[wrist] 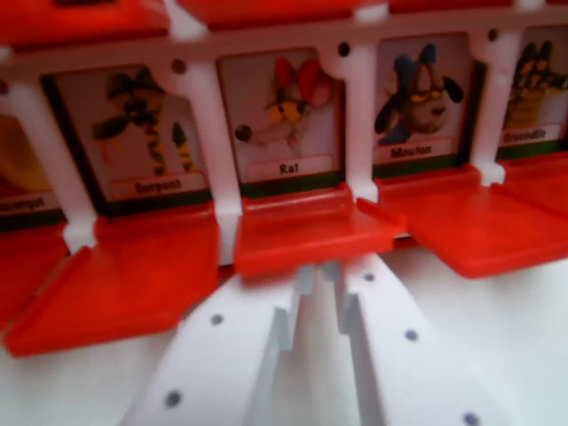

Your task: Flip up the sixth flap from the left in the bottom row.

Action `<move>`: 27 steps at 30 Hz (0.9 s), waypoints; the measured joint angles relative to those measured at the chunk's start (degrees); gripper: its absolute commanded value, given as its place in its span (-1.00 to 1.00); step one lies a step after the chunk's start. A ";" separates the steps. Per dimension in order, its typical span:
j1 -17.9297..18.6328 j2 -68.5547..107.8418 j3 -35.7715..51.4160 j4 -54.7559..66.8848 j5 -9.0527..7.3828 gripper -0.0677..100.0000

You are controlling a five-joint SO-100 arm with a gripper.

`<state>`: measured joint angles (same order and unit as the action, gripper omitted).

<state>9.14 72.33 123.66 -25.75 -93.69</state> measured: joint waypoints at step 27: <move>-0.26 -1.67 -6.06 0.79 0.62 -1.00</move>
<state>8.88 70.66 117.60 -24.96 -93.08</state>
